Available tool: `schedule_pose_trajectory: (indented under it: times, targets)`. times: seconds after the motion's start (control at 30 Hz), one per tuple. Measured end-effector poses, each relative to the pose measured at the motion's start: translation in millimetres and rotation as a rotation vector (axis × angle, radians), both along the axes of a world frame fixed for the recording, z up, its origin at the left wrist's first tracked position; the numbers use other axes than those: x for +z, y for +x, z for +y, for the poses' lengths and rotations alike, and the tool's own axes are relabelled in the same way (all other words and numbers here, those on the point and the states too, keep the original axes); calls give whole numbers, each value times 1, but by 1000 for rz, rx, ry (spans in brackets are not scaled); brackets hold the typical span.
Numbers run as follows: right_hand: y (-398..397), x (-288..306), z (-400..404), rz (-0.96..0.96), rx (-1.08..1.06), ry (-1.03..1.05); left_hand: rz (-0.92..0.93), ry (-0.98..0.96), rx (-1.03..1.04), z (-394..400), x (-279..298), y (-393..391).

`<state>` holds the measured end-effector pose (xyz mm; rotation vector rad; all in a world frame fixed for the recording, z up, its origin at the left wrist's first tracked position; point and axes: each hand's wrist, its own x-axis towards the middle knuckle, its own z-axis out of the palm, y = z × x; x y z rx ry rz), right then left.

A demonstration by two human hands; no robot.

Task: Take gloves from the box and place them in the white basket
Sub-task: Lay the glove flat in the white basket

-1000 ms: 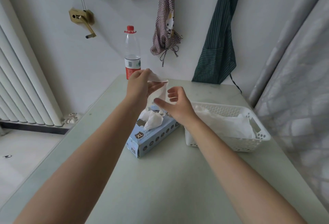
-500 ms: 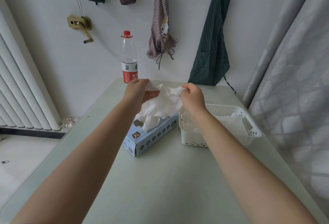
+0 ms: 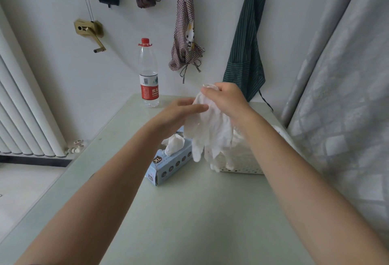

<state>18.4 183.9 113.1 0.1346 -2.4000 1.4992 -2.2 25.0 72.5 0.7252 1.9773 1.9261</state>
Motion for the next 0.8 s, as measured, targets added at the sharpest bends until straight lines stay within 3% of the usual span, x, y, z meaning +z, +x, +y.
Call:
schedule_pose_trajectory:
  times: [0.23,0.47,0.6,0.8]
  targets:
    - [-15,-14,22,22,-126,69,-146,-182,183,-7,-34,-13]
    - [-35,-30,28,-194,-186,-101,-265,-31,294,-14,-50,-28]
    - [-41,-41,42,-240,-212,-151,-160,-42,529,-6,-38,-50]
    - [-42,-80,87,-255,-367,27,125,-407,599,49,-39,-74]
